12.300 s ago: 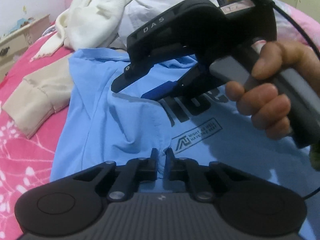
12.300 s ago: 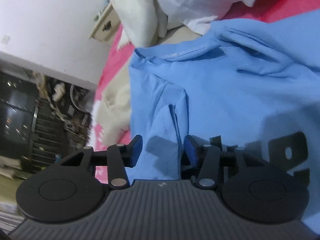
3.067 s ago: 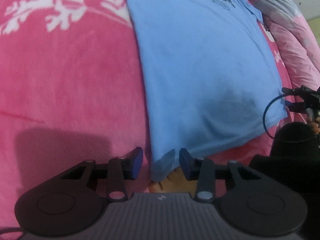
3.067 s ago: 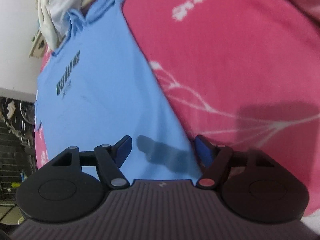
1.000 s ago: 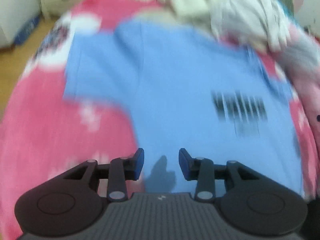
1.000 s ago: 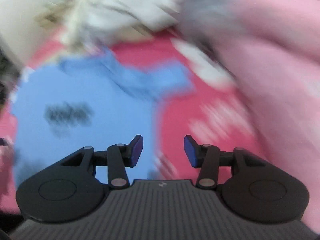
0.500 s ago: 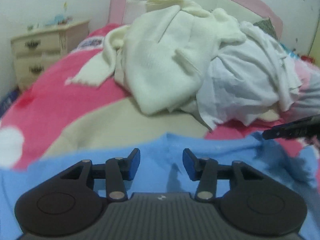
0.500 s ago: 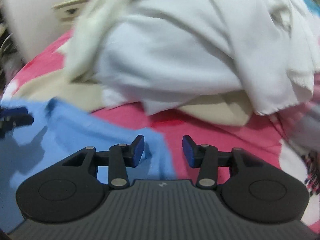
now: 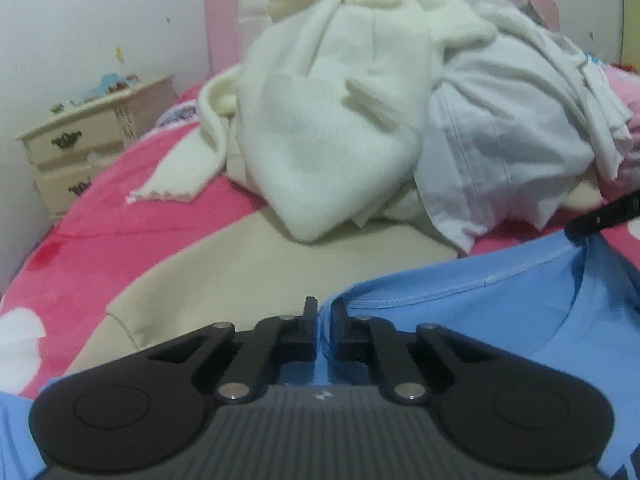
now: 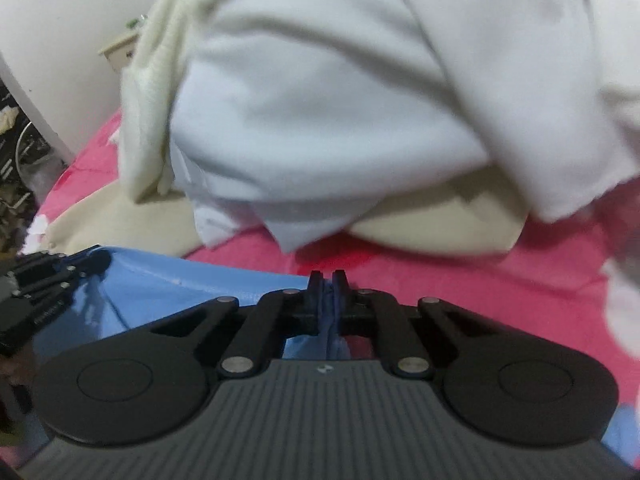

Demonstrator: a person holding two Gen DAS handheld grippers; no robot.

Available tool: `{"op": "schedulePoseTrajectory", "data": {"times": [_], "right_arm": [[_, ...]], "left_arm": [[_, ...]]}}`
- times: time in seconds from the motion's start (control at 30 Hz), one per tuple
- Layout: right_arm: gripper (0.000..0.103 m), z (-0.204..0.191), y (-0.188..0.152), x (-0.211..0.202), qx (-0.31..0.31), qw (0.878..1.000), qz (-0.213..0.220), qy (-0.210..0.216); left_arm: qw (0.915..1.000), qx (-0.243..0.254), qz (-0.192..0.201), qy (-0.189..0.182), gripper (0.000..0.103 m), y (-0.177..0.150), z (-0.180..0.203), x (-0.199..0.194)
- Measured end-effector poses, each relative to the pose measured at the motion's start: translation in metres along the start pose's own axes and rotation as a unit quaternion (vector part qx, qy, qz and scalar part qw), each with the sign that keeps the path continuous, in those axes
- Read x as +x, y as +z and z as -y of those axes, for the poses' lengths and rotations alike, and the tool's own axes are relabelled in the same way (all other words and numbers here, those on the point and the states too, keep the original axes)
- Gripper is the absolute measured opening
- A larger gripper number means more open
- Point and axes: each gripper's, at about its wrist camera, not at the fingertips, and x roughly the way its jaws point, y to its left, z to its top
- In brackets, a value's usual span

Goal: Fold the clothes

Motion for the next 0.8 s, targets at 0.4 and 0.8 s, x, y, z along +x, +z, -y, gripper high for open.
{"op": "schedulePoseTrajectory", "data": {"times": [0.4, 0.8], "right_arm": [[0.032, 0.003, -0.027, 0.0, -0.058, 0.992, 0.097, -0.064], [0.046, -0.031, -0.03, -0.061, -0.129, 0.984, 0.122, 0.031]], "left_arm": [[0.9994, -0.033, 0.012, -0.003, 0.057, -0.001, -0.007, 0.005], [0.9922, -0.121, 0.029, -0.01, 0.06, 0.005, -0.051, -0.033]]}}
